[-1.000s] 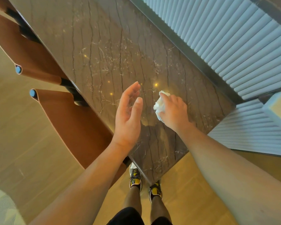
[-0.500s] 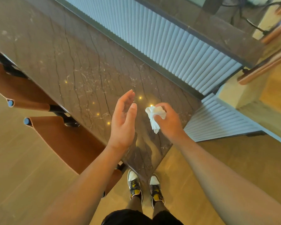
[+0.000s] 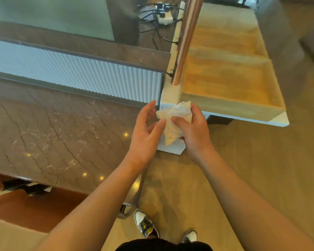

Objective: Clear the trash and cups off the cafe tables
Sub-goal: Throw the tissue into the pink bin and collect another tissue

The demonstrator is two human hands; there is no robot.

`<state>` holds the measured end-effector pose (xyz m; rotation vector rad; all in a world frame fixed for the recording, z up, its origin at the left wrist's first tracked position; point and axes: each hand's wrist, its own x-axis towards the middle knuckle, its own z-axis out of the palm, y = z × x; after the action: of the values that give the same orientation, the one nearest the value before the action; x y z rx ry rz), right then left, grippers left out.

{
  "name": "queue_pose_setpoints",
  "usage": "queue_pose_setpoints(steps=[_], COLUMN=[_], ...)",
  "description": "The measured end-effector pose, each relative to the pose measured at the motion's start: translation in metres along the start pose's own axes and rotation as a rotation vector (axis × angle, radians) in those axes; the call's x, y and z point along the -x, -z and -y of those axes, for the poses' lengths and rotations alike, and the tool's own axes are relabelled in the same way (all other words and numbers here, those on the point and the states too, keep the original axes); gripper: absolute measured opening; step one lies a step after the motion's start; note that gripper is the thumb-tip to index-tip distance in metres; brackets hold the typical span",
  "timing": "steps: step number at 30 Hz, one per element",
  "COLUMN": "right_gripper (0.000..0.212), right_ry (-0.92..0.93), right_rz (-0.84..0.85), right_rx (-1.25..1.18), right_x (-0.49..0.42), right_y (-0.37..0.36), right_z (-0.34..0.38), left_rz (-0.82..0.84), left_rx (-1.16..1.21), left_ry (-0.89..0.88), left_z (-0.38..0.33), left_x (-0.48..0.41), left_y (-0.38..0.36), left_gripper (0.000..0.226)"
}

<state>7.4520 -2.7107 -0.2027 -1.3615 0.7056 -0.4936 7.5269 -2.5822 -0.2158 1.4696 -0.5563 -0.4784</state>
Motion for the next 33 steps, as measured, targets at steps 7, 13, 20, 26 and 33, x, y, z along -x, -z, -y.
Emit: queue_pose_setpoints(steps=[7,13,20,26,33], right_gripper=[0.038,0.046,0.052,0.05,0.051], right_ry=[0.086,0.118,0.17,0.2,0.253], right_rz=[-0.29,-0.474,-0.723,-1.047,-1.391], right_rx=[-0.121,-0.24,-0.32,-0.367,-0.422], right_x=[0.056,0.151,0.303,0.437,0.571], right_y=[0.144,0.284,0.449,0.559,0.651], right_z=[0.019,0.018,0.014,0.006,-0.012], left_rz=[0.248,0.46,0.746,1.05,1.429], left_rx=[0.001,-0.005,0.064,0.199,0.22], left_ry=[-0.06,-0.088,-0.092,-0.044,-0.035], left_z=[-0.034,-0.045,-0.051,-0.064,-0.07], left_x=[0.031,0.104,0.232,0.347,0.471], left_y=[-0.133,-0.266,-0.439,-0.565,-0.691], left_gripper=[0.048,0.055,0.052,0.058,0.057])
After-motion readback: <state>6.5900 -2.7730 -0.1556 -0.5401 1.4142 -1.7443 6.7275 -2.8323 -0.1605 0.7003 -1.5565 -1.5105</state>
